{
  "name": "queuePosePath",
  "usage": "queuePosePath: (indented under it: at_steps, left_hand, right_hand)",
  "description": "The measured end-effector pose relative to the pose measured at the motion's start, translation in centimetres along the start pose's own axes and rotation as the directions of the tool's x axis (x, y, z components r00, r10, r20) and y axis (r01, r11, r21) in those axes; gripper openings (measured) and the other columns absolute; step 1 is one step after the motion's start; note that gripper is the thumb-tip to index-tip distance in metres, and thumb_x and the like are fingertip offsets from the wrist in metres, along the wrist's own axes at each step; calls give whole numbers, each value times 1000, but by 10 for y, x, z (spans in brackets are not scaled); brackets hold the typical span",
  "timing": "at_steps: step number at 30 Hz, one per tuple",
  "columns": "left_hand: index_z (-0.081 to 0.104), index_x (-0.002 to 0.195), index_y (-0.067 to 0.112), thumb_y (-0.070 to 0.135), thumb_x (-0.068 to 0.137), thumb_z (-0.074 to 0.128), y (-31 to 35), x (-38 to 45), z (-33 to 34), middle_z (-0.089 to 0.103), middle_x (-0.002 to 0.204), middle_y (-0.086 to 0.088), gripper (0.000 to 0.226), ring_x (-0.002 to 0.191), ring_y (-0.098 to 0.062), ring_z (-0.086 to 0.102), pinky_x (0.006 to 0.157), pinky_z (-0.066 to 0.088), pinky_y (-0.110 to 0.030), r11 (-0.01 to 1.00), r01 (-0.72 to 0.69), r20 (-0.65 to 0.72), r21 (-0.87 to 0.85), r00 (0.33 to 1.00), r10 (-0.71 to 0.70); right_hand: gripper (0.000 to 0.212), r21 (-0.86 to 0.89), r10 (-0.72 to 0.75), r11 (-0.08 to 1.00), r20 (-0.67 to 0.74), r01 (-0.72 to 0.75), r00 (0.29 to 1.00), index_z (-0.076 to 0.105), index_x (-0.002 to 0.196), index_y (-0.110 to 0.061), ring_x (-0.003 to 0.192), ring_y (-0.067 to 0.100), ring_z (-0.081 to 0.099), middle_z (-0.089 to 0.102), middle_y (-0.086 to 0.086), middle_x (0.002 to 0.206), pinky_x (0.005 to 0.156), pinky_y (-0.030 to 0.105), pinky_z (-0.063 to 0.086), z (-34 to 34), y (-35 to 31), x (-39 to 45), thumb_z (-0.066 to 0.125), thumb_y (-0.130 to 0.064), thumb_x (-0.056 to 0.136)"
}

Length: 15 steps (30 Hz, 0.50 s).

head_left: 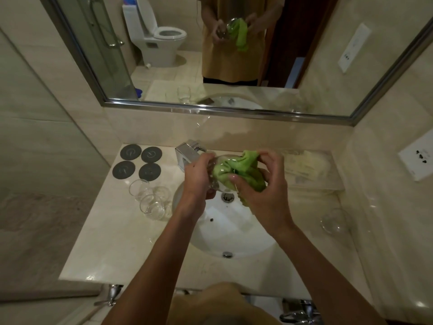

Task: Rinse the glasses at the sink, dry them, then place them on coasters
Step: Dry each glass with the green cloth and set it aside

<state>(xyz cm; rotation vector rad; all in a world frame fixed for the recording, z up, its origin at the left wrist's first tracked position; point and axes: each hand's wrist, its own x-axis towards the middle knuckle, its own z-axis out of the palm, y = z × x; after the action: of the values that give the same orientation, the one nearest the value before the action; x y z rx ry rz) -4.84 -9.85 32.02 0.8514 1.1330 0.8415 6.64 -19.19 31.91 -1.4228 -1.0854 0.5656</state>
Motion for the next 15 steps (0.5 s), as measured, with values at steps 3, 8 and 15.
queuePosePath:
  at_steps: [3,8,15]
  left_hand:
    - [58,79,14,33,93,52,0,-1,0,44,54,-1,24,38,-12,36,41,23,-18,998,31,-4,-53,999,-32]
    - [58,78,13,32,93,52,1,0,-1,42,54,-1,25,36,-11,35,40,24,-17,998,-22,-6,-59,1000,22]
    - [57,78,-10,31,83,57,3,-7,2,51,69,-15,41,63,-24,49,56,41,-37,915,-401,68,48,915,398]
  right_hand:
    - [30,-57,-61,996,72,65,996,60,118,-29,111,14,63,60,-10,119,87,37,58,-2,4,2,71,-34,90]
    - [26,134,123,983,18,-124,992,72,77,-19,94,10,63,64,-3,100,84,26,53,-5,-2,4,62,-35,95]
    - [57,-55,554,831,156,-553,818,54,116,-23,90,16,70,69,-2,105,78,35,60,-6,-9,8,79,-53,75]
